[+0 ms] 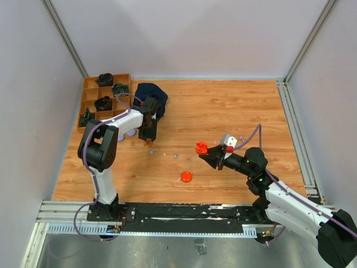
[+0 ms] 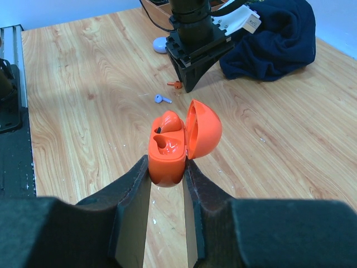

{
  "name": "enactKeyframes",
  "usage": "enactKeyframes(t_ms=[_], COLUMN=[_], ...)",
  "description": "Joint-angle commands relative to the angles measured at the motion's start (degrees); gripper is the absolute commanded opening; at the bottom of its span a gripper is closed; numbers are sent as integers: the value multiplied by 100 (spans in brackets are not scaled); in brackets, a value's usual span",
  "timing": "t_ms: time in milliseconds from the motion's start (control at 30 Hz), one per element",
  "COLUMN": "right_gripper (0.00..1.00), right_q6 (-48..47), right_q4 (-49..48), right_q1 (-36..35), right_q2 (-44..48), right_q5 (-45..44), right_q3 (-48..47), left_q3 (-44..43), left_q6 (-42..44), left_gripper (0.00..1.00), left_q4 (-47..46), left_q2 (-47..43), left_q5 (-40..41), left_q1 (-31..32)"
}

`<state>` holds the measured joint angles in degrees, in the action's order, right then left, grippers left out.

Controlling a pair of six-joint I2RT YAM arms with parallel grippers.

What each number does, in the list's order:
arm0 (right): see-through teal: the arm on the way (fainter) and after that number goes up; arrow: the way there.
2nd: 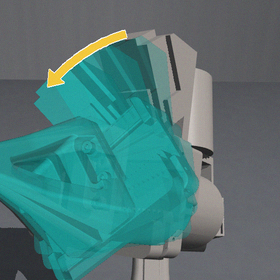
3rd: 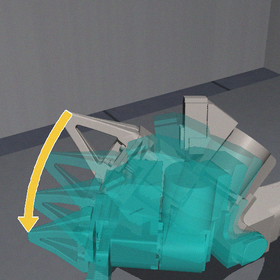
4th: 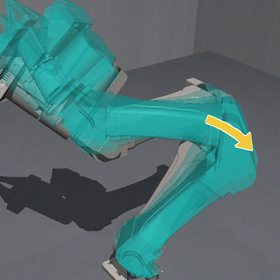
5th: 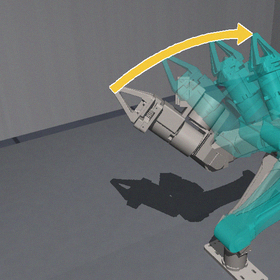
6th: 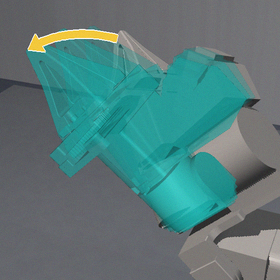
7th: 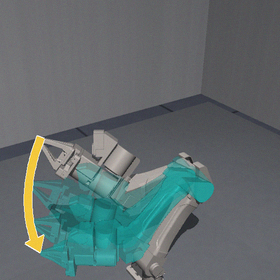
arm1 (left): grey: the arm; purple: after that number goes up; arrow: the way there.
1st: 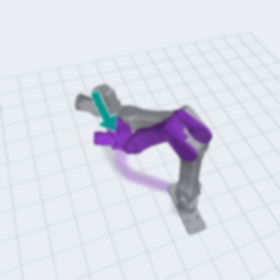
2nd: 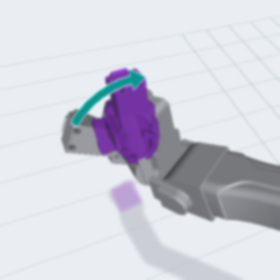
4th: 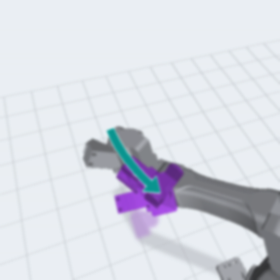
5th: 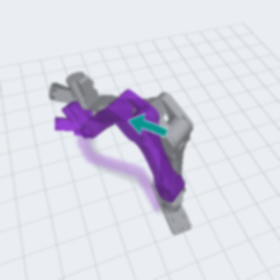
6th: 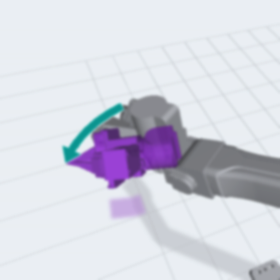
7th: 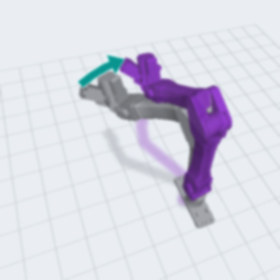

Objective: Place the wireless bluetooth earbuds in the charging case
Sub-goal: Pick up the earbud from the center of the board.

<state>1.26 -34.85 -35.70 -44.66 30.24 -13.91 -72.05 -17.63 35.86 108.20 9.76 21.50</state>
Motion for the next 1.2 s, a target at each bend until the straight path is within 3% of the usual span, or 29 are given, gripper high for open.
enactKeyframes(t_ms=[0, 267, 1167], right_gripper=[7, 7, 7], right_q6=[-91, -91, -90], right_q4=[-58, -49, -27], right_q1=[97, 93, 93], right_q2=[64, 72, 80], right_q5=[-58, -47, -31], right_q3=[37, 28, 13], left_q3=[89, 174, 256], left_q6=[-13, -246, -545], left_gripper=[42, 41, 24], left_q4=[290, 499, 529], left_q2=[69, -66, -34], left_q5=[-388, -335, -203], left_q1=[-14, -18, -11])
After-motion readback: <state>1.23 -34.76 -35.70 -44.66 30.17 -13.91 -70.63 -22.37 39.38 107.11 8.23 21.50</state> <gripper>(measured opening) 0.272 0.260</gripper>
